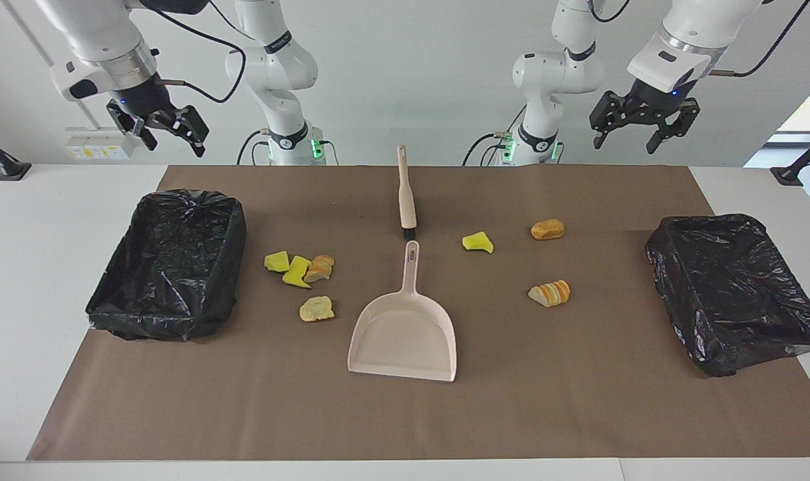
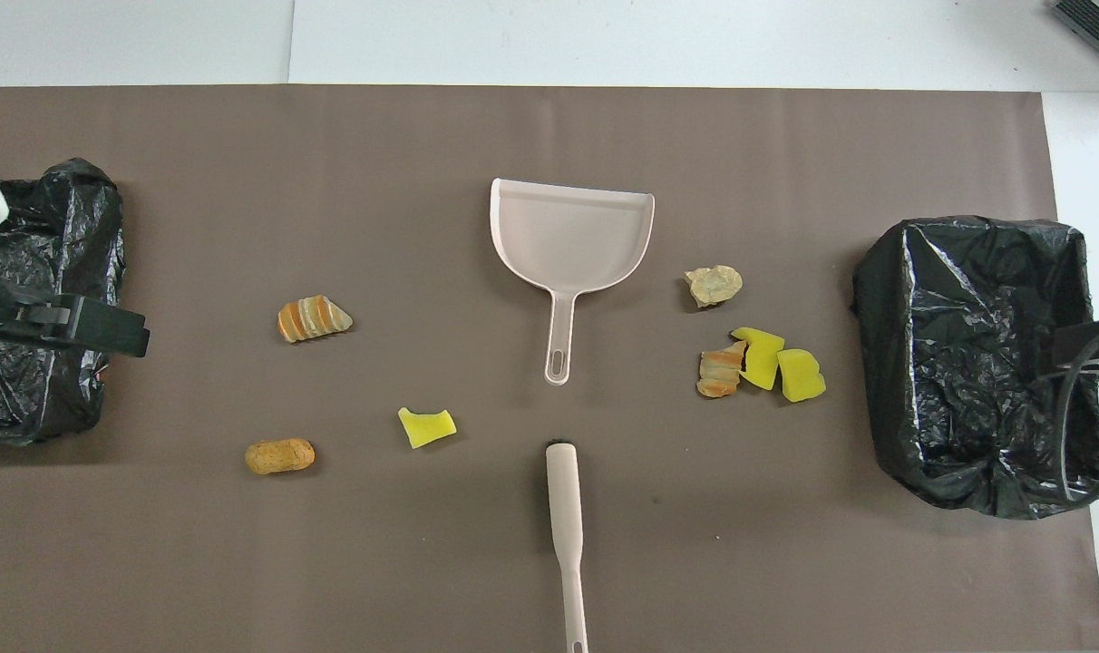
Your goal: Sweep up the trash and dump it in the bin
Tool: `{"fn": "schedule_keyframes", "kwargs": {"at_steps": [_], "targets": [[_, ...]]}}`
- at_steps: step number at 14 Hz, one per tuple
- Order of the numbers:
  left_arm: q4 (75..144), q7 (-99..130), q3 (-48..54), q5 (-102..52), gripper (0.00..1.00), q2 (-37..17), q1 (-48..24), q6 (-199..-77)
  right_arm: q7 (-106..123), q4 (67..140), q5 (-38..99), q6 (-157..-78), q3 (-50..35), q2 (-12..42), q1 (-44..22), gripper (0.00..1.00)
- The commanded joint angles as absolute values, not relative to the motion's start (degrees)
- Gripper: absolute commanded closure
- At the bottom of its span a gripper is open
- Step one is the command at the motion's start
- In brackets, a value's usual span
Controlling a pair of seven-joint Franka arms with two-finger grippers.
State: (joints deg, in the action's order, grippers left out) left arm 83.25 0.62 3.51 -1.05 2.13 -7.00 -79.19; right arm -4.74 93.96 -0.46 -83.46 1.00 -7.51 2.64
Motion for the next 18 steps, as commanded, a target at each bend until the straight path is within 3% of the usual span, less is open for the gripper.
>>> {"fn": "schedule_keyframes", "kwargs": {"at_steps": [1,11,18], "targets": [[85.3,0.4,3.5,-1.7,0.0,3.8,-6.7,-79.6,-4.2,93.9,0.8,-83.7,0.8,-7.7,2.3,0.0],[84.8,1.1,3.6,-1.7,0.0,3.6,-7.2,-79.5,-4.3,93.9,-0.1,-83.8,1.1,-7.6,2.9,0.0],[84.8,0.8,3.3,-1.6,0.0,3.6,-3.0,-79.4,-4.3,93.9,-0.1,-83.8,1.2,-7.4,1.9,0.0]]}}
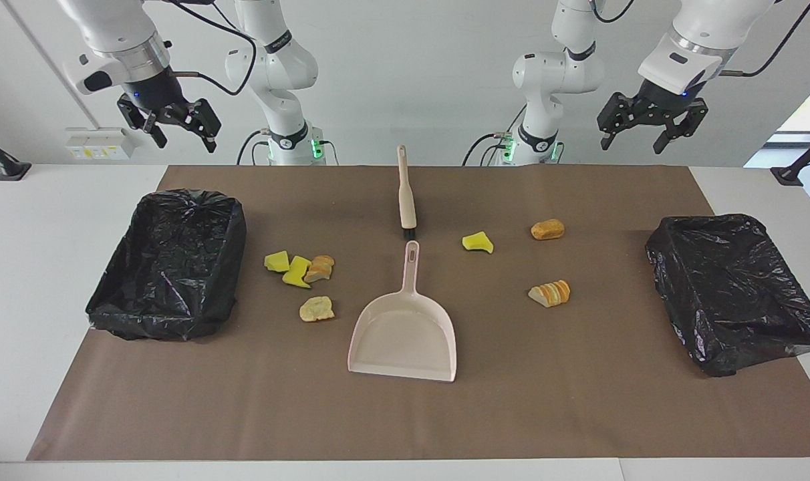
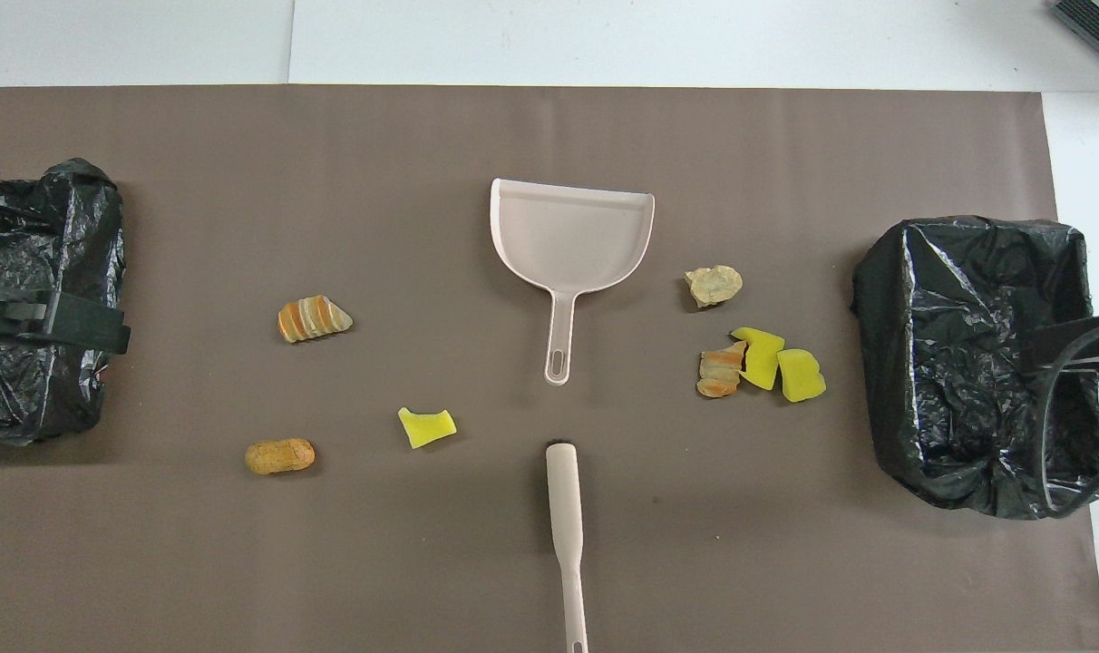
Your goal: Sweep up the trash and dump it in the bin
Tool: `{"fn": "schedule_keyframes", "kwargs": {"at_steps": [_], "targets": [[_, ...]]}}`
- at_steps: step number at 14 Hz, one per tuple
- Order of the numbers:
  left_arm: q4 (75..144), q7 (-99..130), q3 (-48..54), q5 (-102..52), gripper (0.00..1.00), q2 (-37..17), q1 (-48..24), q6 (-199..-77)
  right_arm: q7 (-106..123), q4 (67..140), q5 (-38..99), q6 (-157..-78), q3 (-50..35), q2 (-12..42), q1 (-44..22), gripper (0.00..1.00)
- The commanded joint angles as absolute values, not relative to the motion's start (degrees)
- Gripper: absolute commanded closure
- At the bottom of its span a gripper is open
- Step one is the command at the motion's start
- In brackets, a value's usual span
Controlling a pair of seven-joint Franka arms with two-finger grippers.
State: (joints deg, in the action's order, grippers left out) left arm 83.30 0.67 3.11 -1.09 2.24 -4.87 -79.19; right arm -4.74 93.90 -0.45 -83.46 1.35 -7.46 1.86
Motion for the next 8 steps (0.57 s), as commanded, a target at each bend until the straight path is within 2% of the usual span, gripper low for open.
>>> {"fn": "schedule_keyframes", "kwargs": {"at_steps": [1,8], "targets": [[84.8,0.8,3.3,-1.6,0.0,3.6,-2.4,-79.4,-4.3,93.9,-0.1,-83.8,1.2,-7.4,1.8,0.0],[84.8,0.8,3.3,-1.6,0.0,3.5,-1.7,-79.4,-4.3,93.9,0.3,-84.0,1.4,-7.5,0.4,0.0]]}}
